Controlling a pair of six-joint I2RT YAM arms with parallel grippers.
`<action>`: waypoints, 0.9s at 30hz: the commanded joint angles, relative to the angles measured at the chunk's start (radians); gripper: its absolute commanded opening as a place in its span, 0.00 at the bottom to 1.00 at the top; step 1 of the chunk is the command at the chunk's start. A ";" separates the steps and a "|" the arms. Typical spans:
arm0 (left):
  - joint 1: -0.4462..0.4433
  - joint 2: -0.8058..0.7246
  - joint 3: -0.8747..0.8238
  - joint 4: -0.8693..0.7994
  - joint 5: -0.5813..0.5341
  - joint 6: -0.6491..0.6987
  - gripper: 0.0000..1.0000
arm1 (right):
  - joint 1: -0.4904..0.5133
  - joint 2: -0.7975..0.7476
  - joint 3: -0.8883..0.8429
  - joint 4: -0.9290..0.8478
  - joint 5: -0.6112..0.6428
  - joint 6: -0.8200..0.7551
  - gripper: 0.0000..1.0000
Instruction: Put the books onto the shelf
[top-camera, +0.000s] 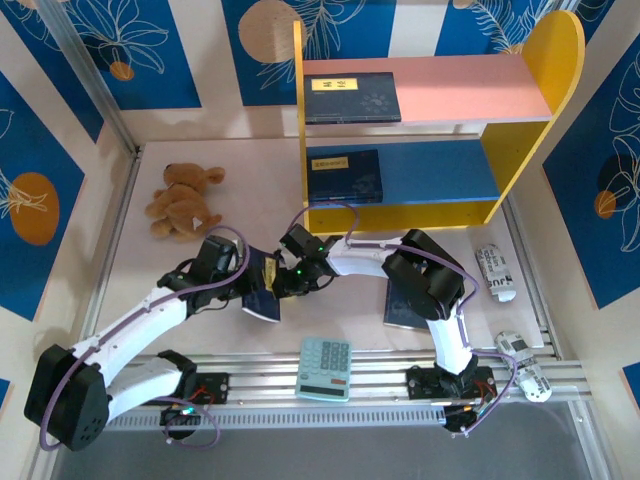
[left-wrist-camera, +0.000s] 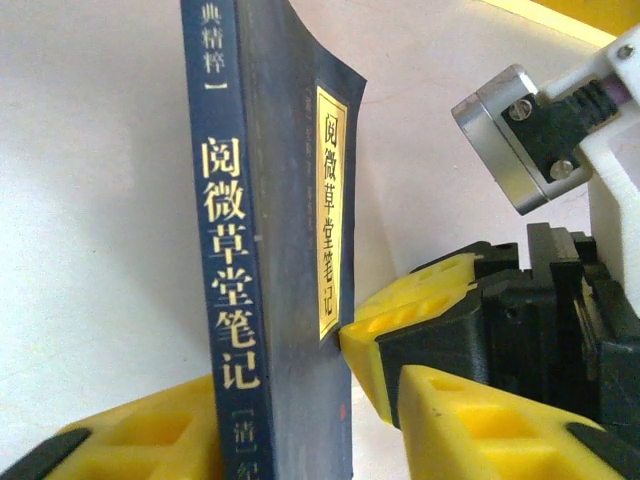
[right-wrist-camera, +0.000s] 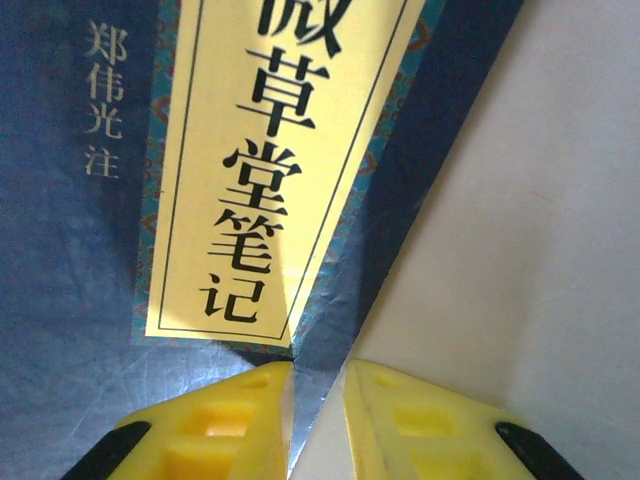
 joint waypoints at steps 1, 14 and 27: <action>-0.007 0.009 0.029 -0.010 -0.009 0.025 0.36 | -0.006 0.008 -0.041 -0.107 0.024 -0.012 0.25; -0.007 -0.026 0.098 -0.088 -0.024 0.068 0.00 | -0.074 -0.120 -0.064 -0.132 0.047 -0.021 0.33; -0.008 -0.067 0.463 -0.216 -0.194 0.054 0.00 | -0.138 -0.364 -0.028 -0.120 -0.015 -0.005 0.38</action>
